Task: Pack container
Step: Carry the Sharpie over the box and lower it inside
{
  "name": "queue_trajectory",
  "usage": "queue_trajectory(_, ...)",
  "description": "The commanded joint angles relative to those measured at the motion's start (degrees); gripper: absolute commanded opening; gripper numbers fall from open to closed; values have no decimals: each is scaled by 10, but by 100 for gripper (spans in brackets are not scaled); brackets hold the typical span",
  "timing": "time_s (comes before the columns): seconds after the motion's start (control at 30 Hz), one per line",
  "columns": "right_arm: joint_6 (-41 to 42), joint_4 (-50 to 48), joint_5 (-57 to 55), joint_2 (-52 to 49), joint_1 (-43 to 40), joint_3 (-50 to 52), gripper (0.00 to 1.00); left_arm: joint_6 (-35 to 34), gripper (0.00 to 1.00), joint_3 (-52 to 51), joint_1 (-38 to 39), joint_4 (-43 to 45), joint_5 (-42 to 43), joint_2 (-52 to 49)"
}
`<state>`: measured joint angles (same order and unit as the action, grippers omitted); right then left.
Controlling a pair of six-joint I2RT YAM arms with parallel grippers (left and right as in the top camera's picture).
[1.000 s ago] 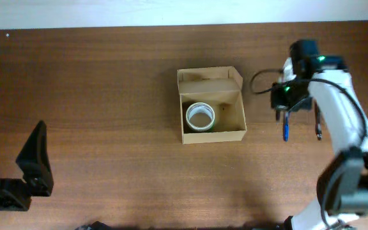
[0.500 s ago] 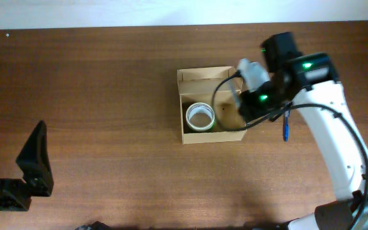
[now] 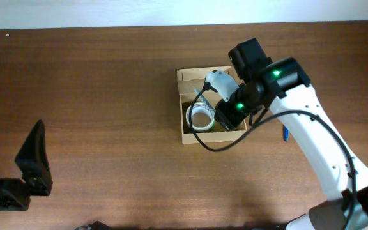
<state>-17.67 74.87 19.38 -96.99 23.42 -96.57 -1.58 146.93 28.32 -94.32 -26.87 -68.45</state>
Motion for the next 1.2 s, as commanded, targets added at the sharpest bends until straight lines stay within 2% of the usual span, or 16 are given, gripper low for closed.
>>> queue_trajectory(0.0,30,-24,-32,-31,1,-5,4,-4,99,-3,0,-10,-10,3)
queue_trajectory(0.2,149,-88,-142,-87,1,-5,4,-4,100,-3,0,-18,-10,3)
queue_trajectory(0.37,238,-124,-188,-128,1,-5,4,-4,99,-3,0,-22,-10,3)
queue_trajectory(0.77,362,-128,-216,-159,1,-4,4,-4,100,-3,0,-22,-10,3)
queue_trajectory(1.0,398,-127,-216,-159,2,-4,4,-4,99,-3,0,-22,-10,3)
queue_trajectory(1.17,524,-119,-216,-159,2,-4,4,-4,99,-3,0,-22,-10,3)
